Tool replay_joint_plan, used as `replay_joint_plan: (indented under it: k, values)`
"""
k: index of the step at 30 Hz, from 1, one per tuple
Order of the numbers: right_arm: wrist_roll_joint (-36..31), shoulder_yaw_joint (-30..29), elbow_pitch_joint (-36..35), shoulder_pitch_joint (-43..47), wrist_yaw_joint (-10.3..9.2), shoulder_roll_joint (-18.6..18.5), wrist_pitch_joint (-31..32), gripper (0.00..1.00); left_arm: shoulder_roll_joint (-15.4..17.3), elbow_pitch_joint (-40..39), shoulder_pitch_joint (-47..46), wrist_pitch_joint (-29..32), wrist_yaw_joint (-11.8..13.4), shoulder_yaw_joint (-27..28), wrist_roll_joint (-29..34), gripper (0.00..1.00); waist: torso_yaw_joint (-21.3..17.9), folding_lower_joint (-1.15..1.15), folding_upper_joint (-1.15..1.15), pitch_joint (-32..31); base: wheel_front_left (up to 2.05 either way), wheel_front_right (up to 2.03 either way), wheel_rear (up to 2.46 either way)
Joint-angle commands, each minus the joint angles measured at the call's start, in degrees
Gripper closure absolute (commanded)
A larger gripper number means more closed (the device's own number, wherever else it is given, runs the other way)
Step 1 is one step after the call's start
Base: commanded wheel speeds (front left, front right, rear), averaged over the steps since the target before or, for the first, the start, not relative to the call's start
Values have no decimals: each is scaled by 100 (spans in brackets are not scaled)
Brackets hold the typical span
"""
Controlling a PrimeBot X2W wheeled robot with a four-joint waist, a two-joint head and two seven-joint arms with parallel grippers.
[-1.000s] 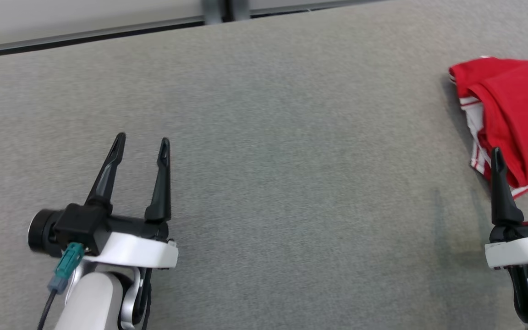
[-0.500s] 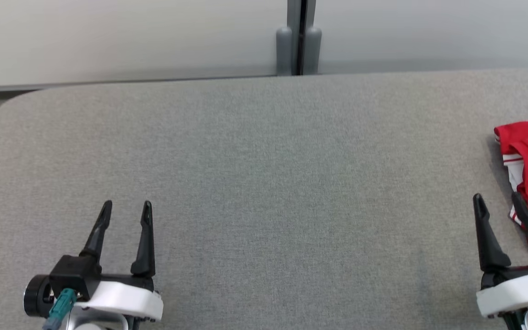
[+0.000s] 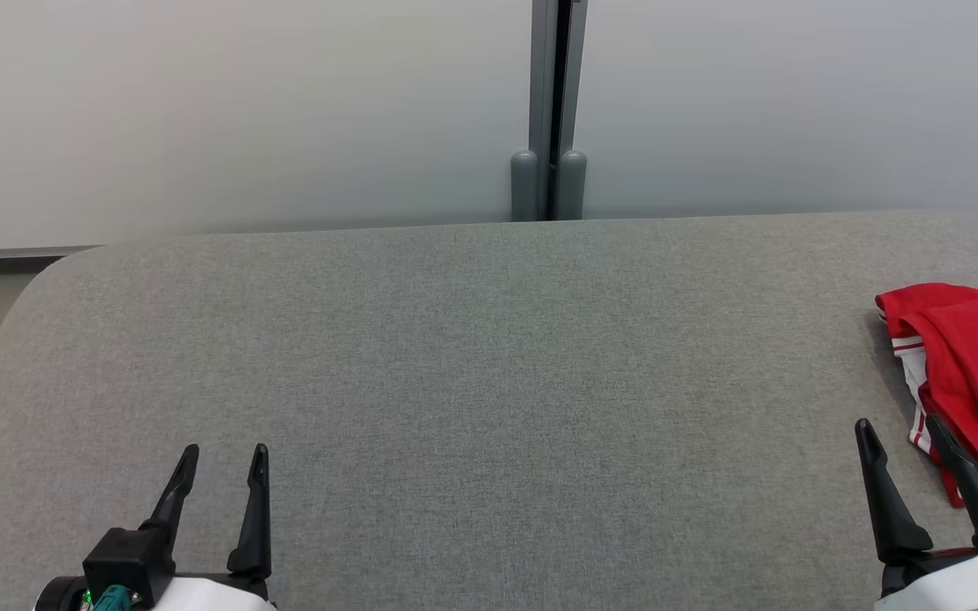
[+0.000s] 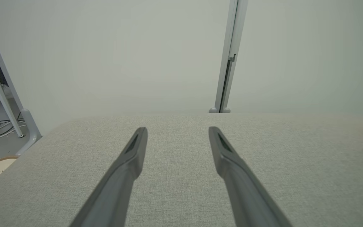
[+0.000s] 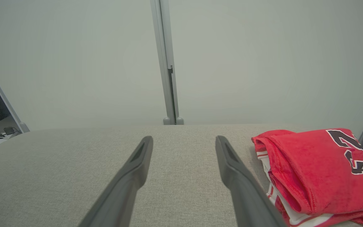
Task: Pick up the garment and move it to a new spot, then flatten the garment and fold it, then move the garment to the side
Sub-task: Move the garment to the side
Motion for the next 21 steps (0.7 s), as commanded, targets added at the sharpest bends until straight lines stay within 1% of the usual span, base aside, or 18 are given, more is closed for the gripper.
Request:
replay_joint_plan:
  k: [1,10,21]
  values:
    - [-41,-13,-68,84,0,12,36,0,54,-17,31,13,1,12,-35,0,-20,0,0,-32,0,0,0]
    - [-65,-34,-163,168,0,87,109,0,115,-16,102,126,57,-1,-71,0,-50,0,0,-95,0,0,0]
    - [-36,6,-183,134,0,79,139,0,127,2,46,93,90,-37,-83,0,-74,0,0,-86,0,0,0]
